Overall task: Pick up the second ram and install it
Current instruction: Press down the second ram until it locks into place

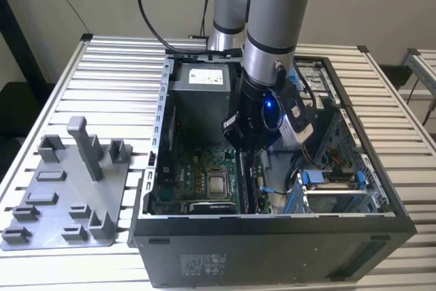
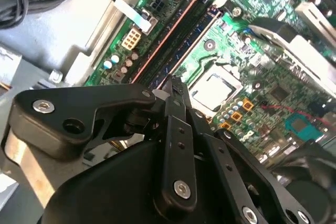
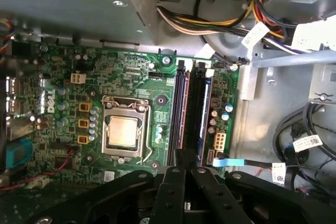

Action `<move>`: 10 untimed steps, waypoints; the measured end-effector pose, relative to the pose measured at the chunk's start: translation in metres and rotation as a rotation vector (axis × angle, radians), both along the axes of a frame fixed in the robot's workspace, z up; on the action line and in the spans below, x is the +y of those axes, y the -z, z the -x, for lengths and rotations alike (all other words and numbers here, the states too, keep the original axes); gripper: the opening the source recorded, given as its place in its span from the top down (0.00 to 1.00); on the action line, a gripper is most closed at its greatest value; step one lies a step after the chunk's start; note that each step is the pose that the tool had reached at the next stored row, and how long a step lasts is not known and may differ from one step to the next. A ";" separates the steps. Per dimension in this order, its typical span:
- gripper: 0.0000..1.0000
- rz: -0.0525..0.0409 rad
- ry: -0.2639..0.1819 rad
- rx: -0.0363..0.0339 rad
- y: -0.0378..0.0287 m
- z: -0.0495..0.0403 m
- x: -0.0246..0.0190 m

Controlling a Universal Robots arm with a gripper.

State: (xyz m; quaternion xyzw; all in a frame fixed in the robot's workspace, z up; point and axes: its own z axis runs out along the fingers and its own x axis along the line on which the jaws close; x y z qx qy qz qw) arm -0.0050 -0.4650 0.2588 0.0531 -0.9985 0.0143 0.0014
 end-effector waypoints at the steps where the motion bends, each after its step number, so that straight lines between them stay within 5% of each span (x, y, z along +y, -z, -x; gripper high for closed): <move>1: 0.89 0.0000 -0.020 0.0000 0.0000 0.0000 0.0000; 10: 0.89 -0.0003 -0.183 -0.0011 0.0005 0.0000 0.0000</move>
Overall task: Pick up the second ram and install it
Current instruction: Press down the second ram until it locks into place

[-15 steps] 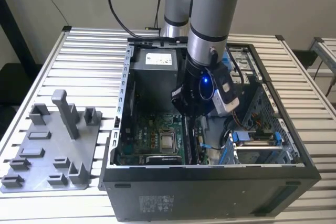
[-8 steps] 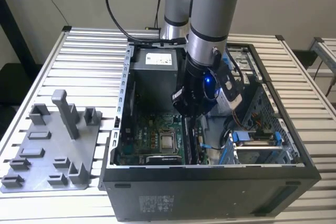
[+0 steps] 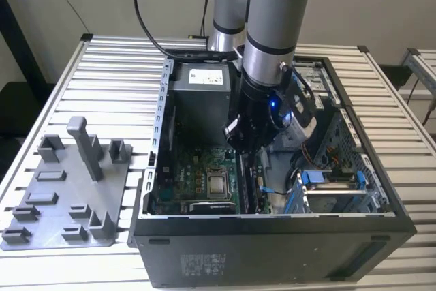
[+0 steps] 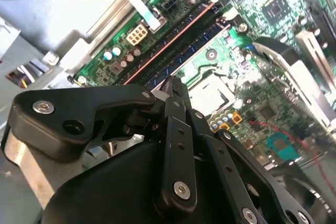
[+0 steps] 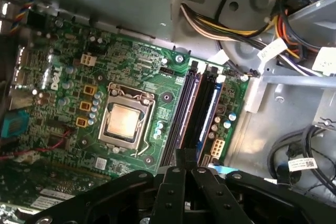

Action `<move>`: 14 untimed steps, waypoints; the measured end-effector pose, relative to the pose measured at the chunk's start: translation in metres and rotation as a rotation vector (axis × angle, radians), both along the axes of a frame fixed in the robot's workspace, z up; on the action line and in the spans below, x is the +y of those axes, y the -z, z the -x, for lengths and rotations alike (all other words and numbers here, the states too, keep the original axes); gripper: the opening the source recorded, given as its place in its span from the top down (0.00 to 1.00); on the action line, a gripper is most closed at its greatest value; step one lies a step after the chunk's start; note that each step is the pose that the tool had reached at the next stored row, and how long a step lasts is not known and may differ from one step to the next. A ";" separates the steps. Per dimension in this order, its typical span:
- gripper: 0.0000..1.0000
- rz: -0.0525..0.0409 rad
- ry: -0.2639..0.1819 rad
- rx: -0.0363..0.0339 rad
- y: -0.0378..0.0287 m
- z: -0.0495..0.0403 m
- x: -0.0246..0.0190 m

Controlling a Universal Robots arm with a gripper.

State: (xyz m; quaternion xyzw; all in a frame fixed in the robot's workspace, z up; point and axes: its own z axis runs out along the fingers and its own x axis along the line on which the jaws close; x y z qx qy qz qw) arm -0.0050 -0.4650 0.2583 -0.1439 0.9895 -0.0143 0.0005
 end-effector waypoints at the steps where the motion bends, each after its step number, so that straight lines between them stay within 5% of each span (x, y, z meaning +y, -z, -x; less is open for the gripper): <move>1: 0.89 -0.0001 -0.018 -0.0001 0.0000 0.0000 0.0000; 14: 0.89 -0.0032 -0.254 -0.0006 0.0004 0.0000 -0.0001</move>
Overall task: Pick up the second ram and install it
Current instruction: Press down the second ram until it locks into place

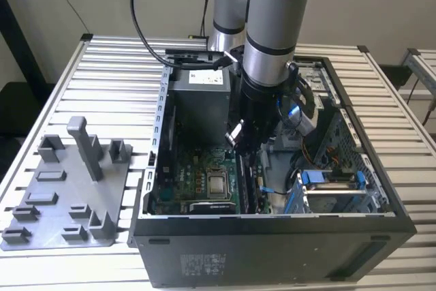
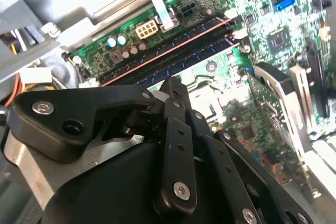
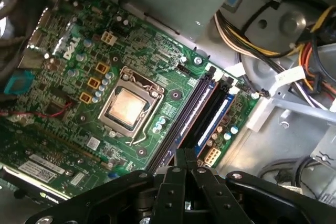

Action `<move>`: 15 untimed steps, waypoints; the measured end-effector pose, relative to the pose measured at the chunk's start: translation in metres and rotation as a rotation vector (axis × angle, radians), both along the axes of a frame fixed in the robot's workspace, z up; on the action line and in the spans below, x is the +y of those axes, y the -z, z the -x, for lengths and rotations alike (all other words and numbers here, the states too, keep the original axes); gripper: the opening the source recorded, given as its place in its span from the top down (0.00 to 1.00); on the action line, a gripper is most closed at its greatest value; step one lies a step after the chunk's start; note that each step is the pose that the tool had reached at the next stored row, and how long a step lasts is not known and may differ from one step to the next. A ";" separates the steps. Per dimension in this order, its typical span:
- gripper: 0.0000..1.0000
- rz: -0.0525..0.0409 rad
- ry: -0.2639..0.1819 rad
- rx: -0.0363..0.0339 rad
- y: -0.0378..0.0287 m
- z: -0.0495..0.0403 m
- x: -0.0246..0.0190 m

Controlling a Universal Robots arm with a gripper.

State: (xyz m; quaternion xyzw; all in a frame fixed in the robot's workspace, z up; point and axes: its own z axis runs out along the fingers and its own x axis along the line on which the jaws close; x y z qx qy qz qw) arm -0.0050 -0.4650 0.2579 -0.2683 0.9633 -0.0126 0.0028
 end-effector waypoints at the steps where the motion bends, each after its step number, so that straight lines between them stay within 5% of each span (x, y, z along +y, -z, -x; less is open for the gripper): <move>1: 0.89 -0.0022 -0.017 0.0000 0.0002 0.0000 0.0000; 7: 0.89 -0.0365 -0.102 -0.0005 0.0025 0.0006 0.0000; 15: 0.89 -0.0386 -0.212 -0.0035 0.0072 0.0018 0.0001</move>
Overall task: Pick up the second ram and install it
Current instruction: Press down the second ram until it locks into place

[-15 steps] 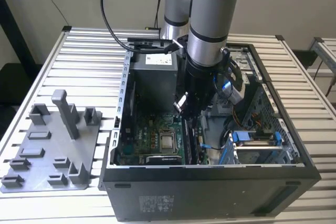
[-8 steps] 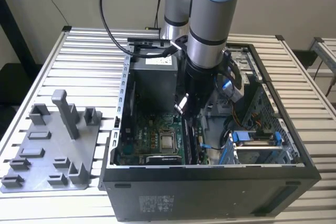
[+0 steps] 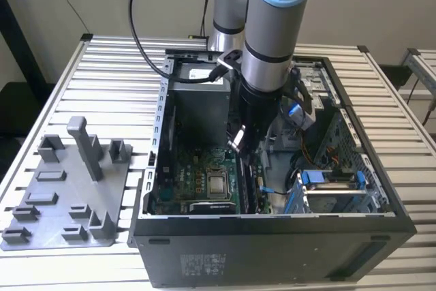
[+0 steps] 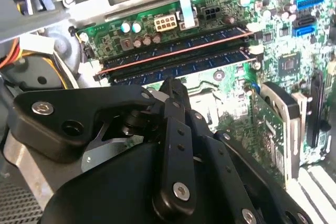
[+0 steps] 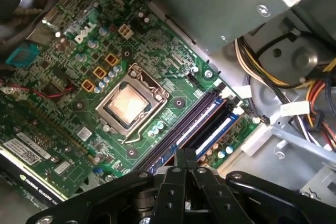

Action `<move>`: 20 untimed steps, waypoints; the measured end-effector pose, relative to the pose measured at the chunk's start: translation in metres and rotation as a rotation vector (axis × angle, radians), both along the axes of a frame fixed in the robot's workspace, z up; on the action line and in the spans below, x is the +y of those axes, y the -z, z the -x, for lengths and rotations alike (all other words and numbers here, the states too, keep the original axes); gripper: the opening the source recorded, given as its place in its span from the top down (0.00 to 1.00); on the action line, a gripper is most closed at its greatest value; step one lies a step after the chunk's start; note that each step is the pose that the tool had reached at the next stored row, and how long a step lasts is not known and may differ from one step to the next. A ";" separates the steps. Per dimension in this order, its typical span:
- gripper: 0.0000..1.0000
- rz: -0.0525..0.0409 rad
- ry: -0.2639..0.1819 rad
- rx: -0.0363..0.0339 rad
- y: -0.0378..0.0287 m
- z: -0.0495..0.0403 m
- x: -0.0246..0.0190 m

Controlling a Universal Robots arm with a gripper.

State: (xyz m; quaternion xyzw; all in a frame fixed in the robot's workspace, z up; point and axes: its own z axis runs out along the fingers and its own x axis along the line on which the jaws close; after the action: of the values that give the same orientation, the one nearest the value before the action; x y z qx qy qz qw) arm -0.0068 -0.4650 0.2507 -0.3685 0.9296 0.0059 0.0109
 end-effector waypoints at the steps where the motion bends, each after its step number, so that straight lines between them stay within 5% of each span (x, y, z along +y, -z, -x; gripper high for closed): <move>1: 0.89 -0.0010 -0.012 -0.0004 0.0013 0.0003 0.0000; 11: 0.89 -0.0042 -0.136 -0.0147 0.0066 0.0009 0.0000; 20: 0.89 -0.0050 -0.260 -0.0154 0.0066 0.0016 0.0000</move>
State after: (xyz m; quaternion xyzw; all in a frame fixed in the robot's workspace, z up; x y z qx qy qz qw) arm -0.0084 -0.4650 0.2440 -0.4859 0.8738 0.0067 0.0182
